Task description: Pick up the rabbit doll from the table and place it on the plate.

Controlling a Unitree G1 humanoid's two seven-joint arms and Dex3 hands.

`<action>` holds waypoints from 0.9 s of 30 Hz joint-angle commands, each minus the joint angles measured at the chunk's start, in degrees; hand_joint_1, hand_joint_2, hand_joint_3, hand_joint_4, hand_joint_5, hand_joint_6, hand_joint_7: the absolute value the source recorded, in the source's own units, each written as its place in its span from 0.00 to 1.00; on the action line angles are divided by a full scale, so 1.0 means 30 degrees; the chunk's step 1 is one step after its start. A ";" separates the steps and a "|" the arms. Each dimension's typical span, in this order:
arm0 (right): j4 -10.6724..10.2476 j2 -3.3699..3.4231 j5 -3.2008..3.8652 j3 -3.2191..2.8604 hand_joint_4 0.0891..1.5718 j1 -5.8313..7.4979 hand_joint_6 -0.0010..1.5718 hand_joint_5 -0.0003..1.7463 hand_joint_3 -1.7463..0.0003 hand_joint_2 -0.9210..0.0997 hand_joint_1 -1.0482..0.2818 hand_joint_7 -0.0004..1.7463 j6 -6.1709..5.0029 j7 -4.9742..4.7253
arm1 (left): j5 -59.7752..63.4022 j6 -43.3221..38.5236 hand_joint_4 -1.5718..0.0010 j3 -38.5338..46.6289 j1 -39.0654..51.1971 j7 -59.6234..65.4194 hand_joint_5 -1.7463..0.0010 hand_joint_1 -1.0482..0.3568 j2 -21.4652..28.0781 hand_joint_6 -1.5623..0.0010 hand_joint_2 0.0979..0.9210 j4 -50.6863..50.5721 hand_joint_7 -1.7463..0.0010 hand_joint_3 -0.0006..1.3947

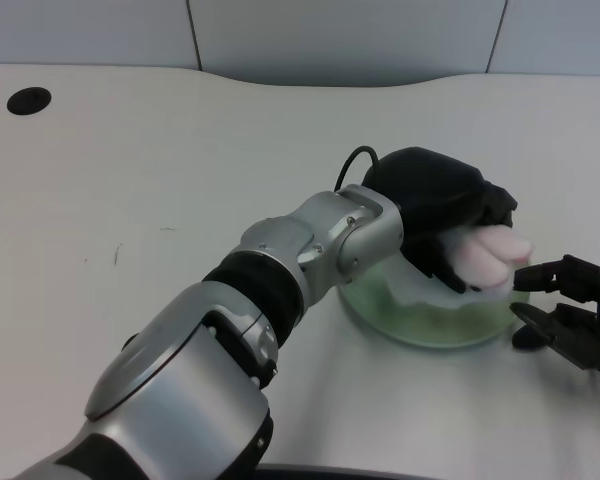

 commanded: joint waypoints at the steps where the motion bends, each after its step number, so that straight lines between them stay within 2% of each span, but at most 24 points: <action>1: -0.0107 -0.0369 -0.0168 0.0143 0.42 0.0534 0.42 0.60 0.99 0.00 0.11 0.49 0.0165 0.0022 | 0.0310 0.0692 0.60 -0.0323 0.0201 0.0242 0.09 0.56 0.0034 0.62 0.96 0.0256 0.22 0.00; 2: -0.0171 -0.0353 -0.0094 0.0133 0.44 0.0566 0.41 0.61 0.99 0.00 0.10 0.48 0.0228 0.0033 | 0.0348 0.0910 0.69 -0.0388 0.0177 0.0071 0.11 0.51 0.0072 0.70 0.95 0.0301 0.19 0.00; 3: -0.0170 -0.0337 -0.0004 0.0114 0.44 0.0593 0.42 0.61 0.99 0.00 0.10 0.48 0.0148 0.0087 | 0.0391 0.1035 0.72 -0.0463 0.0161 -0.0059 0.12 0.48 0.0153 0.72 0.95 0.0330 0.19 0.00; 4: -0.0139 -0.0344 -0.0006 0.0131 0.47 0.0603 0.42 0.59 0.99 0.00 0.10 0.49 0.0056 0.0069 | 0.0489 0.1172 0.75 -0.0595 0.0094 -0.0266 0.16 0.45 0.0248 0.74 0.94 0.0355 0.25 0.00; 5: -0.0105 -0.0356 -0.0022 0.0151 0.47 0.0604 0.42 0.57 0.99 0.00 0.10 0.49 -0.0022 0.0051 | 0.0558 0.1246 0.79 -0.0680 0.0054 -0.0376 0.27 0.41 0.0307 0.74 0.95 0.0360 0.40 0.00; 6: -0.0125 -0.0359 -0.0032 0.0168 0.48 0.0619 0.42 0.57 0.99 0.00 0.09 0.49 -0.0034 0.0035 | 0.0804 0.1358 0.80 -0.0926 -0.0020 -0.0385 0.32 0.39 0.0393 0.74 0.95 0.0372 0.47 0.00; 7: -0.0133 -0.0364 -0.0030 0.0177 0.49 0.0627 0.43 0.57 0.99 0.00 0.09 0.50 -0.0011 0.0036 | 0.1004 0.1476 0.80 -0.1130 -0.0081 -0.0390 0.42 0.36 0.0458 0.74 0.96 0.0387 0.59 0.00; 8: -0.0139 -0.0365 -0.0017 0.0177 0.49 0.0632 0.43 0.57 0.99 0.00 0.09 0.50 0.0007 0.0047 | 0.1133 0.1550 0.82 -0.1256 -0.0111 -0.0372 0.57 0.32 0.0496 0.73 0.96 0.0392 0.77 0.00; 9: -0.0211 -0.0359 -0.0017 0.0184 0.49 0.0653 0.43 0.57 0.99 0.00 0.09 0.50 0.0122 0.0023 | 0.1314 0.1648 0.81 -0.1445 -0.0158 -0.0329 0.64 0.31 0.0548 0.72 0.96 0.0398 0.84 0.00; 11: -0.0306 -0.0329 0.0050 0.0167 0.50 0.0687 0.43 0.57 0.99 0.00 0.10 0.50 0.0208 0.0057 | 0.1542 0.1829 0.95 -0.1703 -0.0230 -0.0350 0.77 0.18 0.0603 0.84 0.99 0.0417 0.96 0.02; 12: -0.0231 -0.0310 0.0154 0.0129 0.50 0.0691 0.43 0.57 0.99 0.00 0.10 0.50 -0.0011 0.0192 | 0.1634 0.2038 0.97 -0.1810 -0.0264 -0.0385 0.79 0.16 0.0593 0.86 1.00 0.0431 0.98 0.02; 13: -0.0136 -0.0309 0.0198 0.0115 0.51 0.0686 0.42 0.57 0.99 0.00 0.11 0.50 -0.0235 0.0269 | 0.1639 0.2203 0.99 -0.1821 -0.0284 -0.0489 0.87 0.11 0.0576 0.91 1.00 0.0436 0.98 0.04; 14: -0.0065 -0.0311 0.0219 0.0108 0.52 0.0680 0.42 0.57 0.99 0.00 0.11 0.50 -0.0389 0.0316 | 0.1628 0.2315 0.99 -0.1821 -0.0293 -0.0561 0.95 0.07 0.0564 0.95 1.00 0.0432 0.99 0.06; 15: -0.0027 -0.0317 0.0218 0.0106 0.52 0.0680 0.42 0.56 0.99 0.00 0.11 0.50 -0.0424 0.0331 | 0.1578 0.2499 1.00 -0.1790 -0.0328 -0.0777 0.97 0.05 0.0557 0.97 1.00 0.0433 0.99 0.06; 18: 0.0121 -0.0333 0.0259 0.0071 0.50 0.0683 0.43 0.56 0.98 0.00 0.11 0.50 -0.0643 0.0441 | 0.1410 0.2832 1.00 -0.1635 -0.0325 -0.1080 1.00 0.01 0.0603 1.00 1.00 0.0430 1.00 0.08; 20: 0.0115 -0.0335 0.0315 0.0033 0.51 0.0698 0.42 0.56 0.98 0.00 0.11 0.50 -0.0542 0.0491 | 0.1263 0.2968 1.00 -0.1499 -0.0313 -0.1174 1.00 0.00 0.0617 1.00 1.00 0.0429 1.00 0.09; 23: 0.0306 -0.0382 0.0456 -0.0059 0.51 0.0666 0.41 0.56 0.98 0.00 0.12 0.49 -0.0627 0.0644 | 0.0781 0.2985 1.00 -0.1037 -0.0390 -0.1625 1.00 0.00 0.0714 1.00 1.00 0.0396 1.00 0.09; 27: 0.0646 -0.0506 0.0512 -0.0082 0.50 0.0578 0.41 0.55 0.97 0.00 0.12 0.48 -0.1036 0.0850 | 0.0134 0.2685 1.00 -0.0299 -0.0327 -0.1479 1.00 0.00 0.1093 1.00 1.00 0.0308 1.00 0.09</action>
